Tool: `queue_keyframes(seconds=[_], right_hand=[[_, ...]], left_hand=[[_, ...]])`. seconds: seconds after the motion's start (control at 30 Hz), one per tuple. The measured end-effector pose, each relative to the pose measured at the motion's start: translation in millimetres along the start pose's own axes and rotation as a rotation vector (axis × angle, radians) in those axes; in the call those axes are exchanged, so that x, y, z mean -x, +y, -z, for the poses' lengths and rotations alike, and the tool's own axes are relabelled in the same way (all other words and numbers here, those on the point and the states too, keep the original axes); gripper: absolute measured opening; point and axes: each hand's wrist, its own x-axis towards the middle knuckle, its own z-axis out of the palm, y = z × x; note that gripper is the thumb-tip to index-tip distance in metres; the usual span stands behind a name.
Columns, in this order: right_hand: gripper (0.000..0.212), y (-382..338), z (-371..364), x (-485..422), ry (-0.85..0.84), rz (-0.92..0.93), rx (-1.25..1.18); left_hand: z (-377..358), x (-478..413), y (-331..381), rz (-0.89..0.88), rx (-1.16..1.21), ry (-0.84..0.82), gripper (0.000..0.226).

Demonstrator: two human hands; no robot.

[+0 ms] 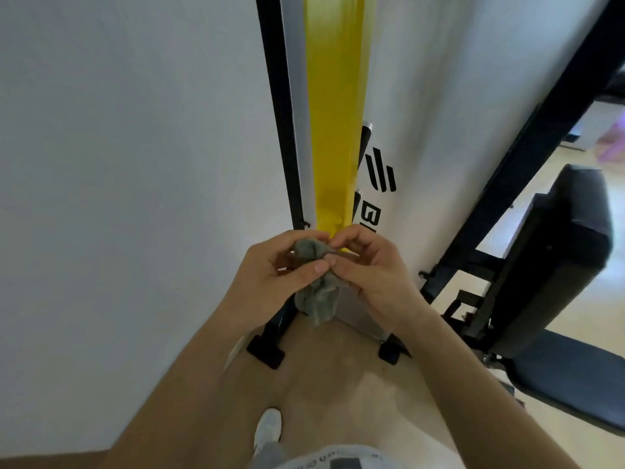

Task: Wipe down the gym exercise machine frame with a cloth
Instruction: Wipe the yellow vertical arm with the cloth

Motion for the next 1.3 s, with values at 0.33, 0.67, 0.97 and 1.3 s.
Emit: queue_keyframes(seconds=[0.33, 0.67, 0.97, 1.3], right_hand=[[0.037, 53, -52, -6, 0.710, 0.093, 0.714], [0.034, 76, -80, -13, 0.904, 0.081, 0.731], [0.031, 81, -78, -14, 0.959, 0.117, 0.805], [0.041, 83, -72, -10, 0.950, 0.133, 0.766]], left_hand=[[80, -39, -43, 0.187, 0.366, 0.131, 0.011], [47, -97, -92, 0.191, 0.534, -0.122, 0.005], [28, -101, -133, 0.133, 0.310, -0.232, 0.017], [15, -108, -134, -0.004, 0.134, -0.176, 0.027]])
